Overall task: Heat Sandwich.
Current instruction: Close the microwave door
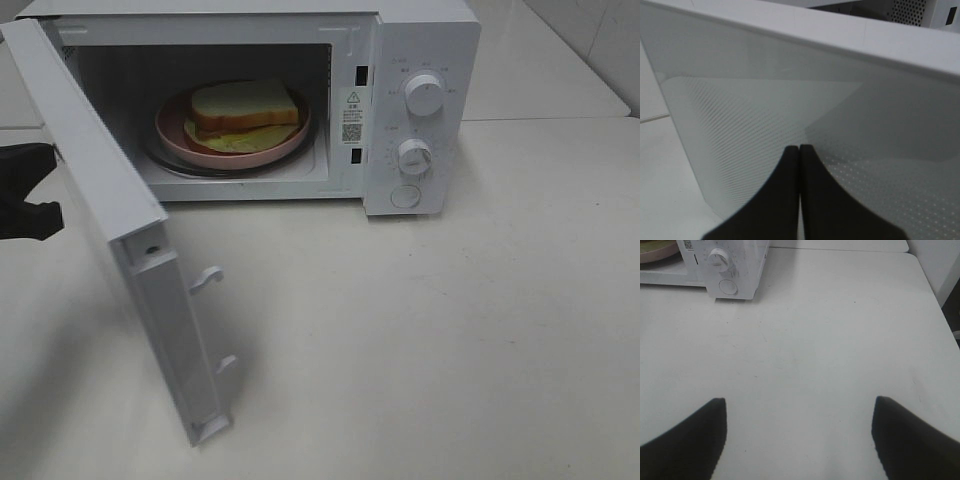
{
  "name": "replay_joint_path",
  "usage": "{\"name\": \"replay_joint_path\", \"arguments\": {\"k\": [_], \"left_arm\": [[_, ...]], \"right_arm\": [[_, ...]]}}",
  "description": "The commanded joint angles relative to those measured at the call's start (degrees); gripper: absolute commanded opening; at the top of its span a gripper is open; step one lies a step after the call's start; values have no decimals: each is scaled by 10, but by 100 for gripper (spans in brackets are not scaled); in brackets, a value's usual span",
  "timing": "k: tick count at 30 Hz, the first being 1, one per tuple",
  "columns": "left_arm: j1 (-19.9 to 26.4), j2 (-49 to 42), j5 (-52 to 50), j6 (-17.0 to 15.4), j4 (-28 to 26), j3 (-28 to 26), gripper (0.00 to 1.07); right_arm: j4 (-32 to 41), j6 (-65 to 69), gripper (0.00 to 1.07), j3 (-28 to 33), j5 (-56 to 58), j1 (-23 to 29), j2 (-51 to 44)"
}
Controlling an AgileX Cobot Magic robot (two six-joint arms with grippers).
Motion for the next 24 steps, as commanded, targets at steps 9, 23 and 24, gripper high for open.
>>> {"name": "replay_joint_path", "arguments": {"k": [9, 23, 24], "left_arm": [[-124, 66, -11, 74, -153, -77, 0], [-245, 156, -10, 183, -356, -175, 0], [-252, 163, -10, 191, -368, -183, 0]], "right_arm": [[-3, 1, 76, 1, -6, -3, -15], [-3, 1, 76, 1, -6, -3, -15], [-3, 1, 76, 1, -6, -3, -15]]}}
